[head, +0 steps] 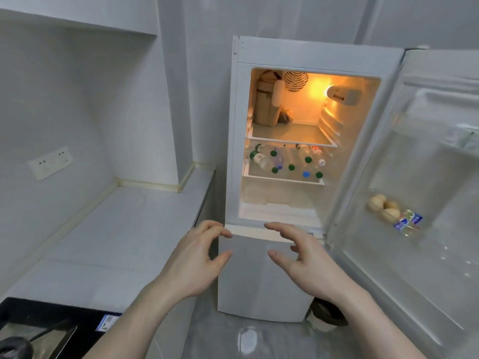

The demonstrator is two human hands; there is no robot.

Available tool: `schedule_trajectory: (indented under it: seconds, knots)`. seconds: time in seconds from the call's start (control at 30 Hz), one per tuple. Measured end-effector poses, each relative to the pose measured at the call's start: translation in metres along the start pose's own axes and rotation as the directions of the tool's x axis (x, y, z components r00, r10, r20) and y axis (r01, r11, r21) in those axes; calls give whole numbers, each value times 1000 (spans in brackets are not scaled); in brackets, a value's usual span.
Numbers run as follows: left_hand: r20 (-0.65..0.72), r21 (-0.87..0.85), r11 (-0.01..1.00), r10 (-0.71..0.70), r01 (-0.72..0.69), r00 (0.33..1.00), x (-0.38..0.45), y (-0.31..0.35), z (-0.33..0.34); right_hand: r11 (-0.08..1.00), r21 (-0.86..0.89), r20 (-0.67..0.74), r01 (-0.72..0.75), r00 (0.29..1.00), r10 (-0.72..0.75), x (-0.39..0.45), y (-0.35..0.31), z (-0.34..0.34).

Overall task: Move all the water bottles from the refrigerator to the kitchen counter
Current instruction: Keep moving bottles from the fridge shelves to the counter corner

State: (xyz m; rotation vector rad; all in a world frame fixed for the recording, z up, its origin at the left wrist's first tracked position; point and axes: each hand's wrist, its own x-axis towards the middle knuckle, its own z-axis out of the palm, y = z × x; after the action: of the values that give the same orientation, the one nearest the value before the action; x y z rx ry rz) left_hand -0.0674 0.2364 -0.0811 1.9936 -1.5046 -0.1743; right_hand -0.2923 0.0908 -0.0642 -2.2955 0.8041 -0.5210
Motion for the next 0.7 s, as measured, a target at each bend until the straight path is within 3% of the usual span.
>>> schedule_trajectory:
  seconds: [0.37,0.7]
  knots:
    - [168,-2,997,81,-82,982,109,-17,30,993,10,-124,-119,985,119,52,40,-23]
    - [210,14,996,84,-89,974,204,-20,56,984,78,-153,-158,974,169,123,88,-42]
